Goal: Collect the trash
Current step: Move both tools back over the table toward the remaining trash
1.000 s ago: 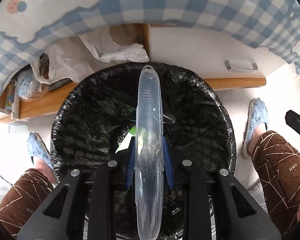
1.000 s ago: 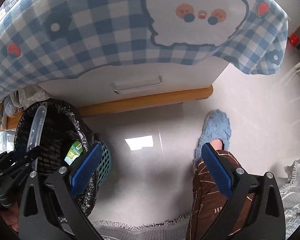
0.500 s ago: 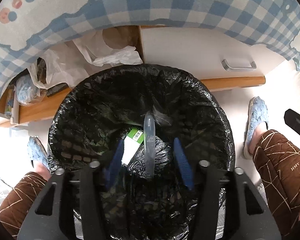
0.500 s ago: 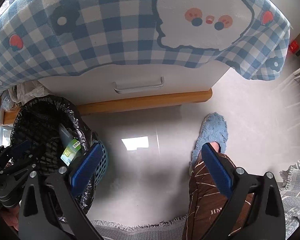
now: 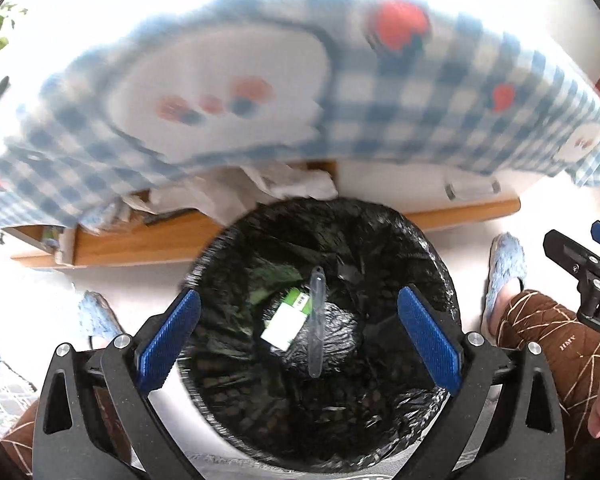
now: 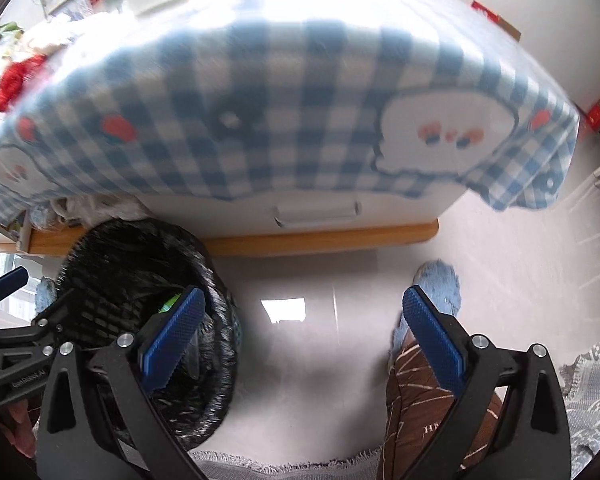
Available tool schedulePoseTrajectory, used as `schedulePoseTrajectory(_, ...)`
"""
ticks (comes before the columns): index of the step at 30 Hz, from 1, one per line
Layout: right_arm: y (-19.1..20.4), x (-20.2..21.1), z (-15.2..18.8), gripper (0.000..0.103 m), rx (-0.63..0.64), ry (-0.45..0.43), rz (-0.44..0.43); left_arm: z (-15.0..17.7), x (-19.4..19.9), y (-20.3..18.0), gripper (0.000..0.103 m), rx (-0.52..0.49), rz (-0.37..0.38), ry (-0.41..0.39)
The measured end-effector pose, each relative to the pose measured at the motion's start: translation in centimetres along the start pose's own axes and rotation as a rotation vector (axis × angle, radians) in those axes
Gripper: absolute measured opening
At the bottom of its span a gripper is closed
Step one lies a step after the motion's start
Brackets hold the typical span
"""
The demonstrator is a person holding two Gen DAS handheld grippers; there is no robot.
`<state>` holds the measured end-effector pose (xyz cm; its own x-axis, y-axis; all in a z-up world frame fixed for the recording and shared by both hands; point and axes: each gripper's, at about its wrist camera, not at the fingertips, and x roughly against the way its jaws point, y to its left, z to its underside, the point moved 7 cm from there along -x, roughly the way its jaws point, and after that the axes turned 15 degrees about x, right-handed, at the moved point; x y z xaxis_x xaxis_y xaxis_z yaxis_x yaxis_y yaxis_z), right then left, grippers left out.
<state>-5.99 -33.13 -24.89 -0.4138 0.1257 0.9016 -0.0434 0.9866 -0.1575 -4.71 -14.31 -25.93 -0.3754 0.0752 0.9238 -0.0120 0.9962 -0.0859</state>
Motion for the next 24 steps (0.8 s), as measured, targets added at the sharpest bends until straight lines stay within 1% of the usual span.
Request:
schedulePoseTrajectory(4, 1.0, 2.4, -1.4, 0.095, 0.016, -0.056, -0.009, -1.5, 2.9, 2.0, 0.097, 0.043, 0.006, -0.022)
schedulePoseTrajectory(10, 2.1, 6.2, -3.7, 0.095, 0.036, -0.127, -0.002, -3.9, 7.0, 4.7, 0.097, 0.085, 0.012, -0.078)
schedulePoseTrajectory(15, 2.6, 8.7, -5.9, 0.095, 0.038, -0.18, 0.012, -5.9, 8.6, 6.3, 0.097, 0.127, 0.01, -0.089)
schedulePoseTrajectory(19, 2.2, 10.1, -7.5, 0.095, 0.027, -0.208, 0.023, -7.5, 9.8, 7.3, 0.096, 0.151, 0.011, -0.106)
schedulePoseTrajectory(24, 2.1, 11.1, -9.6, 0.095, 0.037, -0.228, 0.041, -9.6, 10.9, 8.2, 0.096, 0.154, 0.008, -0.118)
